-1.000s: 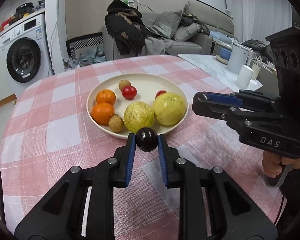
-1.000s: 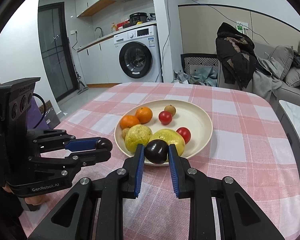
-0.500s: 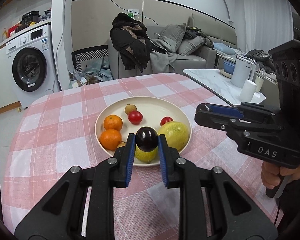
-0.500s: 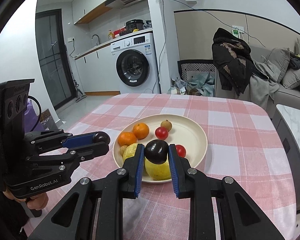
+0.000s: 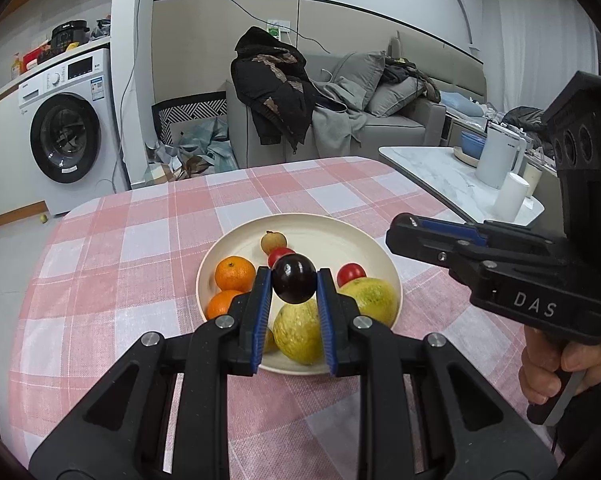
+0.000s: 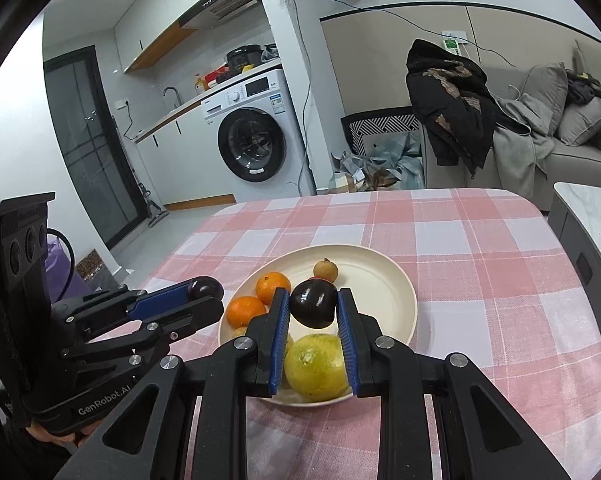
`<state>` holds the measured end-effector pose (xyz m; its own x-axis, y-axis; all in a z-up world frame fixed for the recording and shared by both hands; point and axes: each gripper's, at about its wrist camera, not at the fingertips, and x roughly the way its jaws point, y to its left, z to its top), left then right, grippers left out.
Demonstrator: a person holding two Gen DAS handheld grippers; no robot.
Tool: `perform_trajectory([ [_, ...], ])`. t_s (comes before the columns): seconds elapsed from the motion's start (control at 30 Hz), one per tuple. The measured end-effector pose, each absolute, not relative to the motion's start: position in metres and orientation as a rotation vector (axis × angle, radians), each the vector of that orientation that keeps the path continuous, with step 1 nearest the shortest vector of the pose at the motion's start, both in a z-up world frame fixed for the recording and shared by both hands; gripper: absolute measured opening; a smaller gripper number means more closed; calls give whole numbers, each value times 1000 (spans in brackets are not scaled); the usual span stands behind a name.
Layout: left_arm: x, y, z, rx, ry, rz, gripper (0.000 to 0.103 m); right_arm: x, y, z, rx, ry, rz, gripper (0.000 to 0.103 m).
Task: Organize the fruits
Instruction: 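Carry both dark plums onto the cream plate and open both grippers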
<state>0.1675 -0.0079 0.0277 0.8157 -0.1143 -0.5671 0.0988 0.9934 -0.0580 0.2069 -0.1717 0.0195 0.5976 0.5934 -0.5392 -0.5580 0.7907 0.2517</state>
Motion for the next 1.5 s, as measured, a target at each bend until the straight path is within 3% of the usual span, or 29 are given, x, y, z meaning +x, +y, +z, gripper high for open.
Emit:
perform_trajectory([
  [0.67, 203, 3, -10, -21, 643, -70, 20, 242, -172, -24, 151, 756, 622, 25],
  [1.43, 211, -4, -27, -19, 657, -72, 20, 242, -160, -28, 114, 759, 632, 25],
  [1.5, 210, -4, -26, -24, 659, -72, 20, 242, -160, -28, 118, 762, 640, 30],
])
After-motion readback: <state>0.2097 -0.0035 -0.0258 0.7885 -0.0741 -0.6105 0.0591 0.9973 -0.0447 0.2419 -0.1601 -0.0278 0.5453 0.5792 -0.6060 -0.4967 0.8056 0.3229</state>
